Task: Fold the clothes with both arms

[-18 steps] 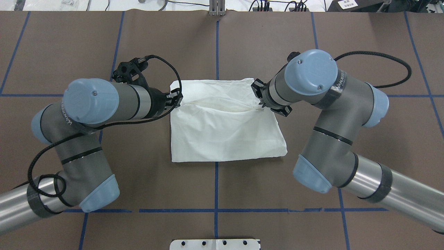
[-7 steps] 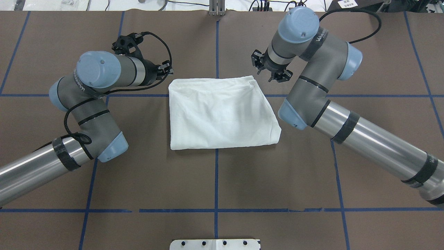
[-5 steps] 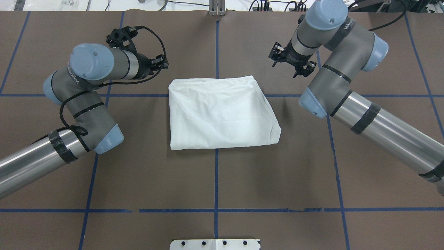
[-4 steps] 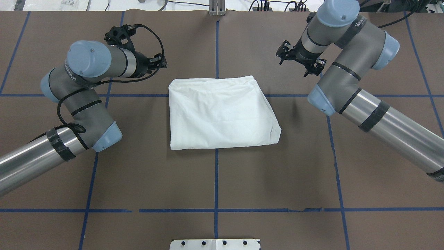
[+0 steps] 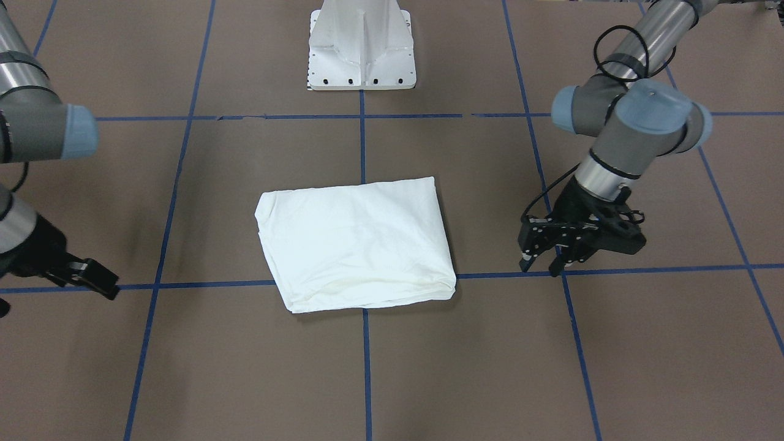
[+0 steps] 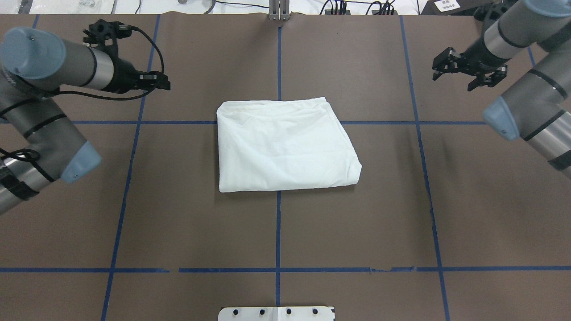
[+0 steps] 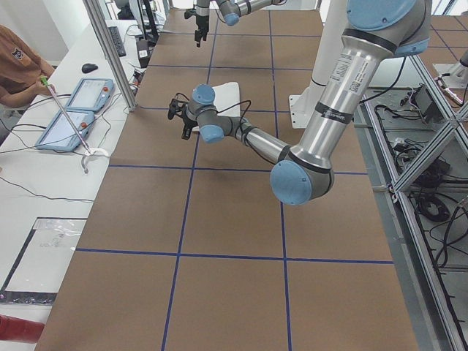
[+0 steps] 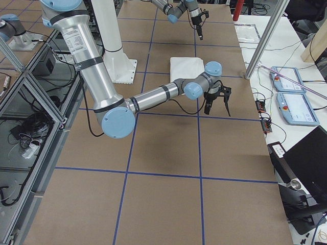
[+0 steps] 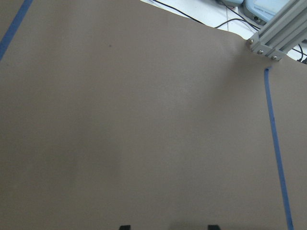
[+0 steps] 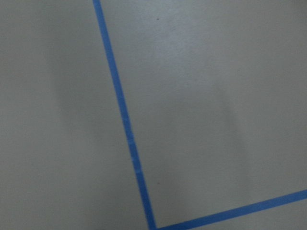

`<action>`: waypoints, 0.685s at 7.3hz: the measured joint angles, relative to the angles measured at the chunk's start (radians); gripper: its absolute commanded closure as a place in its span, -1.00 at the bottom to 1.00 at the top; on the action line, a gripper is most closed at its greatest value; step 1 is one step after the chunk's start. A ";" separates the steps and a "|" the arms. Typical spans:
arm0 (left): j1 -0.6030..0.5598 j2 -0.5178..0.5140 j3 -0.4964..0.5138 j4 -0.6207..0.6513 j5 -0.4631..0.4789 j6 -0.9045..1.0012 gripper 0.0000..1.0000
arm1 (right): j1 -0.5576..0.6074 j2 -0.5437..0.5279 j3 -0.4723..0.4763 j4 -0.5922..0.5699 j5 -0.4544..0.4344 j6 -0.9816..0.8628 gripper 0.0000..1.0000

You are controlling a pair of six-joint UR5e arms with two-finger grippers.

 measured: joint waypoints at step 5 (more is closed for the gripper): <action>-0.407 0.233 -0.039 0.149 -0.269 0.735 -0.32 | 0.330 -0.163 0.058 -0.300 0.105 -0.785 -1.00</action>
